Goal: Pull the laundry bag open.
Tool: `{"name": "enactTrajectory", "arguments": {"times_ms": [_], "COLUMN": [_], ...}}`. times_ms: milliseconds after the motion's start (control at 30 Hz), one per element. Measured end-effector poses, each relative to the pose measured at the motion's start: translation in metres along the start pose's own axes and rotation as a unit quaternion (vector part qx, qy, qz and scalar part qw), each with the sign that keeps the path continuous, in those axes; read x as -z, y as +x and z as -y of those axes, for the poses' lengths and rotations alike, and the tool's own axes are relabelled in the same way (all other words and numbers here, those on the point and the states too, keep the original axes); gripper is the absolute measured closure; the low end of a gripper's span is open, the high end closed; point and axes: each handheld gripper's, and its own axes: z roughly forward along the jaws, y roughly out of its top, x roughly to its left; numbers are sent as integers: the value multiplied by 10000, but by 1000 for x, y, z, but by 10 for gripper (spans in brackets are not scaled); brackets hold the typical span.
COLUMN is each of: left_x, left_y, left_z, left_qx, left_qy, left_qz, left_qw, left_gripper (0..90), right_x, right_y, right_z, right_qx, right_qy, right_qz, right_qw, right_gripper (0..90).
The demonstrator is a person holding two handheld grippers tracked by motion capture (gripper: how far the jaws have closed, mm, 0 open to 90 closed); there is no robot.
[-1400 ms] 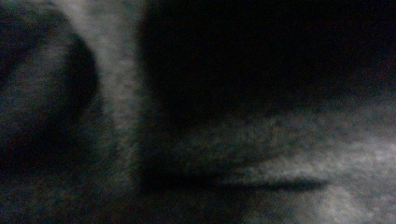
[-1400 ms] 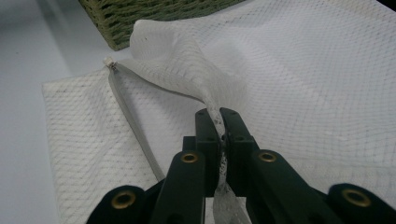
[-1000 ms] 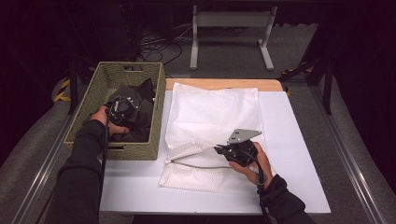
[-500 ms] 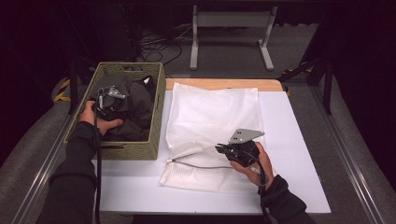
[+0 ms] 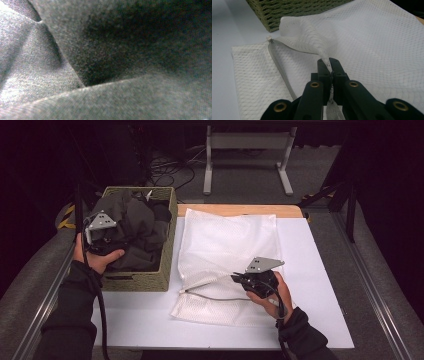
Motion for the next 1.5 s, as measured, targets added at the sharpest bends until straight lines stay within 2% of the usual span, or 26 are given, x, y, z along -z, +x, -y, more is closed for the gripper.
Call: {"name": "enactTrajectory", "arguments": {"times_ms": [167,267,300,467,567,733,800,867,900,933,967,1100,1167,1200,1233,1267,1300,1433,1500], "left_x": [15,22,25,43,49,68,71,80,80,83,86,95,97,97,96,95,95,87,73], "left_y": [-14,-19,-22,-34,-40,-60,-65,-83,-83,-90,-95,-121,-136,-142,-148,-154,-154,-177,-189], "left_z": [-1,0,0,3,3,6,7,11,11,13,14,23,27,28,29,30,30,31,33], "left_qx": [-41,-61,-1,21,21,-62,-91,-225,-225,-247,-356,-397,-580,-645,-628,-739,-739,-895,-994], "left_qy": [-343,-453,-517,-892,-937,-1078,-1081,-1104,-1104,-1096,-1106,-1156,-1065,-1022,-976,-916,-916,-717,-494], "left_qz": [65,70,89,218,307,592,639,769,769,851,868,1195,1268,1316,1400,1441,1441,1766,1957], "left_qw": [9994,9989,9986,9958,9951,9924,9920,9907,9907,9900,9894,9853,9845,9839,9833,9825,9825,9776,9744], "left_gripper": [564,564,564,567,569,571,572,572,572,572,572,572,573,572,572,572,572,572,571], "right_x": [3,3,3,5,6,9,9,10,10,11,11,12,12,12,13,13,13,12,9], "right_y": [-2,-3,-3,-4,-5,-7,-8,-8,-8,-8,-8,-9,-10,-10,-11,-12,-12,-16,-17], "right_z": [-1,0,0,0,-1,-1,-1,-2,-2,-2,-3,-3,-4,-4,-5,-7,-7,-12,-14], "right_qx": [-19,-41,-48,-55,-75,-106,-117,-126,-126,-124,-120,-136,-151,-150,-149,-161,-161,-198,-210], "right_qy": [-41,-50,-49,-83,-107,-172,-190,-220,-220,-231,-235,-282,-310,-318,-322,-346,-346,-340,-324], "right_qz": [42,62,65,100,122,184,193,224,224,238,246,288,315,333,363,382,382,491,472], "right_qw": [10000,10000,10000,9999,9998,9996,9996,9994,9994,9994,9993,9991,9989,9988,9987,9985,9985,9980,9981], "right_gripper": [891,892,892,891,892,892,892,892,892,892,892,892,892,892,892,892,892,892,892]}}
